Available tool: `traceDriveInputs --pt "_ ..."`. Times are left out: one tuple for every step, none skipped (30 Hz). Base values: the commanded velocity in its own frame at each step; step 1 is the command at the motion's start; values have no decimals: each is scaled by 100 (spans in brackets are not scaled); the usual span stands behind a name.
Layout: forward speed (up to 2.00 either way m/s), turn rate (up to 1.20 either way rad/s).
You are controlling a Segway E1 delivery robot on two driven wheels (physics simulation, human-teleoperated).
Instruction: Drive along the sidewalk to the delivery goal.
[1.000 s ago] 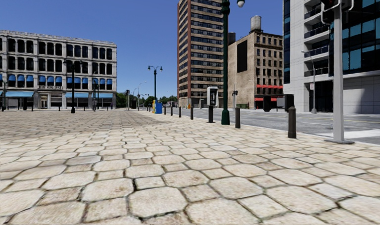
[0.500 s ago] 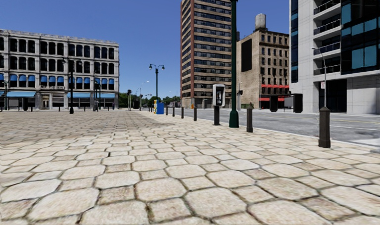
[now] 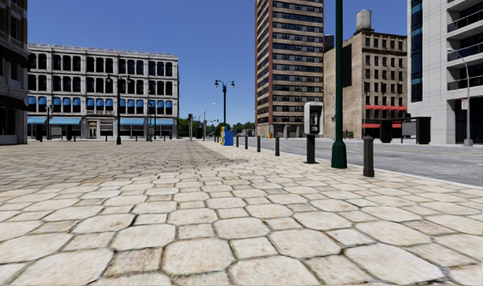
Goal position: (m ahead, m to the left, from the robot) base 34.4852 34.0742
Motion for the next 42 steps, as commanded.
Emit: traceDriveInputs --pt "200 71" --pt "200 71" --pt "200 72" --pt "200 72" --pt "200 71" --pt "200 55" --pt "200 39" --pt "200 32" --pt "200 18" --pt "200 8" --pt "200 8" --pt "200 5" --pt "200 3" --pt "200 2" --pt "200 1" --pt "200 1" --pt "200 0" --pt "200 0" --pt "200 0" --pt "200 0" --pt "200 0" --pt "200 0" --pt "200 0" --pt "200 0" --pt "200 0" --pt "200 0" --pt "200 0" --pt "200 0" --pt "200 0" --pt "200 0" --pt "200 0" --pt "200 0" --pt "200 0" --pt "200 0" --pt "200 0" --pt "200 5" --pt "200 22" --pt "200 44" --pt "200 44" --pt "200 67" --pt "200 75" --pt "200 76"
